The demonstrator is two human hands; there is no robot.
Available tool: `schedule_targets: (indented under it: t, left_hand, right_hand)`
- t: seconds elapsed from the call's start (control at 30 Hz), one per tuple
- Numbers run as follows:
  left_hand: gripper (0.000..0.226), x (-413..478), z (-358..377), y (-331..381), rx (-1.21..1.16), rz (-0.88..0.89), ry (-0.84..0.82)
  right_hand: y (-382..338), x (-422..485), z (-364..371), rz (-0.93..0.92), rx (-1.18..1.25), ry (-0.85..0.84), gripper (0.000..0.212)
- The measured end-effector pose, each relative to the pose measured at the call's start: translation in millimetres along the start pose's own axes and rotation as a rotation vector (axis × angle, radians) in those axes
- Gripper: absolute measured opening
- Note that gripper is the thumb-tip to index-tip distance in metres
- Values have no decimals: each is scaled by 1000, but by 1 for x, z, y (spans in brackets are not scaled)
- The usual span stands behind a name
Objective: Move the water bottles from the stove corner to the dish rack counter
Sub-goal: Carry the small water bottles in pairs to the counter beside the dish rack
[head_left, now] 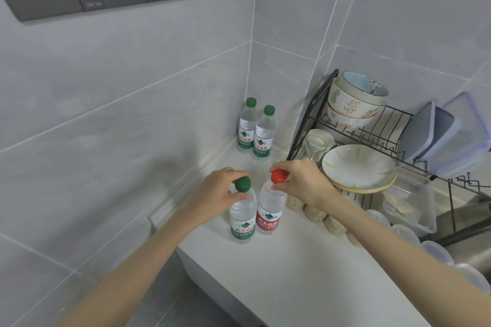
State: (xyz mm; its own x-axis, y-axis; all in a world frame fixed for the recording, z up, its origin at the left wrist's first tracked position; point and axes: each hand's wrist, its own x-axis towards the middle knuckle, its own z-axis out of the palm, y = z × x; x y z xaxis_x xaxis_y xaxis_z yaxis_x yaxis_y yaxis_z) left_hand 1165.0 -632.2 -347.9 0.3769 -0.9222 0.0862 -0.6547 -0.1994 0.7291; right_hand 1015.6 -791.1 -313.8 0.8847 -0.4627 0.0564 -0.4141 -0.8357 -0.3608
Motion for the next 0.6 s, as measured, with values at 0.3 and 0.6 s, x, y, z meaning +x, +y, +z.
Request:
schedule_targets:
  t: [0.3, 0.6]
  left_hand:
    - [27, 33, -31, -20, 34, -28, 74]
    - [34, 85, -67, -32, -16, -14, 110]
  right_hand:
    - [-7, 64, -14, 118, -46, 117, 12]
    - [2, 133, -23, 280, -174, 137, 7]
